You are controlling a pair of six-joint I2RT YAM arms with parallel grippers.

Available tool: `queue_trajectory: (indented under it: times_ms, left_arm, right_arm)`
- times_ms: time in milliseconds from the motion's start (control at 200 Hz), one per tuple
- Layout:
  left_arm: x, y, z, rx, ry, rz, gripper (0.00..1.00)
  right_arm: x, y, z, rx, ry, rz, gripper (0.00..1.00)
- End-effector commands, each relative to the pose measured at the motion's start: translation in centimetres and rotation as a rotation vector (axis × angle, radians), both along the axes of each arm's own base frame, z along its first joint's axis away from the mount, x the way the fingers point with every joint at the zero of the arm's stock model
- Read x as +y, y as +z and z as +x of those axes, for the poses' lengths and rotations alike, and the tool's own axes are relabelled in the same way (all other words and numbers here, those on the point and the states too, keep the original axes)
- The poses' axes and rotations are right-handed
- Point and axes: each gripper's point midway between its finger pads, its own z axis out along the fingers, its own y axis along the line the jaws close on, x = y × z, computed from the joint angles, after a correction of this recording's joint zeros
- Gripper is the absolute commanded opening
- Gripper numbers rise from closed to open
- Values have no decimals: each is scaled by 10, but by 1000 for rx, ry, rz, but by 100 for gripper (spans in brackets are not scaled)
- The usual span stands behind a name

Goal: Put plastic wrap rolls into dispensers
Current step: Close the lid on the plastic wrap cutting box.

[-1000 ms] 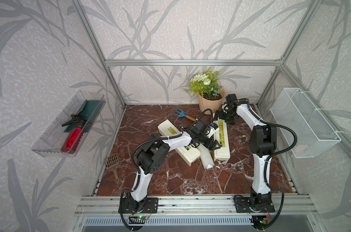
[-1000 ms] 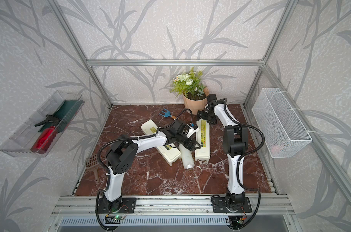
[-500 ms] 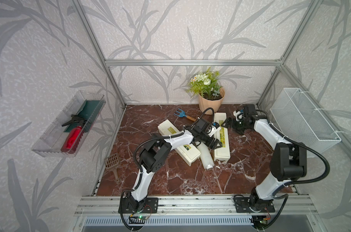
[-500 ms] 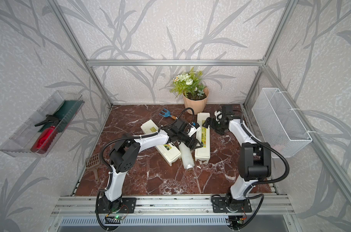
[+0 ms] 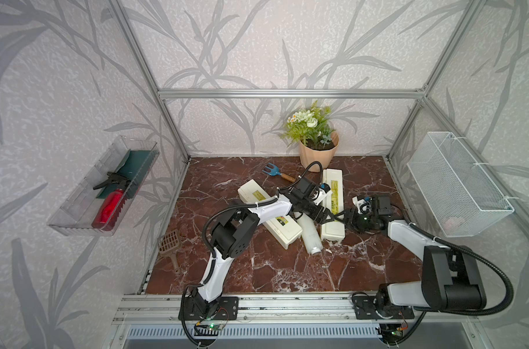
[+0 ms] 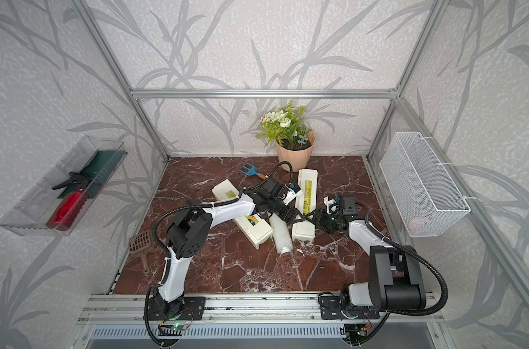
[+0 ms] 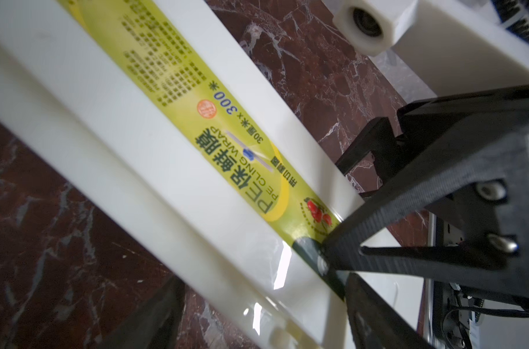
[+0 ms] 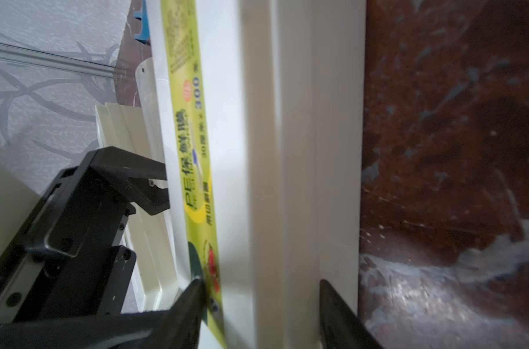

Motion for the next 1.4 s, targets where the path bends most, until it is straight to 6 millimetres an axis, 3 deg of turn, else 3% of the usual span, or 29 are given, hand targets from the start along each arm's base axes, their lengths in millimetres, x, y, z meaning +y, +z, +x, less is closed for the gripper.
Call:
queue_trajectory:
  times_ms: [0, 190, 260, 300, 375, 460, 590, 680, 840, 865, 1010, 1235, 1395]
  left_arm:
    - [4, -26, -7, 46, -5, 67, 83]
    - [6, -36, -9, 89, 8, 88, 83]
    - [7, -40, -10, 105, 12, 92, 83]
    - [7, -42, -10, 109, 16, 95, 83]
    - [7, -41, -6, 106, 23, 100, 83]
    - [7, -38, 2, 102, 43, 94, 83]
    - [10, -29, 18, 75, 82, 85, 83]
    - [8, -20, 30, 52, 93, 68, 85]
    - [8, -1, 61, 1, 143, 38, 87]
    - [9, 3, 67, -8, 156, 31, 88]
    - [11, 13, 104, -23, 230, -12, 90]
    - [1, 23, 151, -8, 287, -109, 91]
    - [-17, 14, 173, 34, 318, -158, 91]
  right_arm:
    - [11, -25, -23, 120, 19, 52, 51]
    - [2, -52, -56, 243, 0, -17, 45]
    - [1, -56, -59, 257, 0, -32, 43]
    - [0, -53, -54, 238, 1, -37, 46]
    - [-5, -35, -36, 146, -17, -70, 69]
    - [-20, -10, -12, 37, -69, -135, 80]
    - [-39, 19, 33, -82, -138, -132, 83]
    - [-38, 28, 63, -111, -118, -90, 85]
    - [-32, 25, 114, -123, -113, -4, 87]
    - [-32, 16, 120, -105, -121, 5, 87]
    - [-32, 5, 152, -108, -150, 41, 87]
    - [-32, -6, 180, -129, -178, 81, 85]
    - [-32, -16, 188, -103, -167, 73, 83]
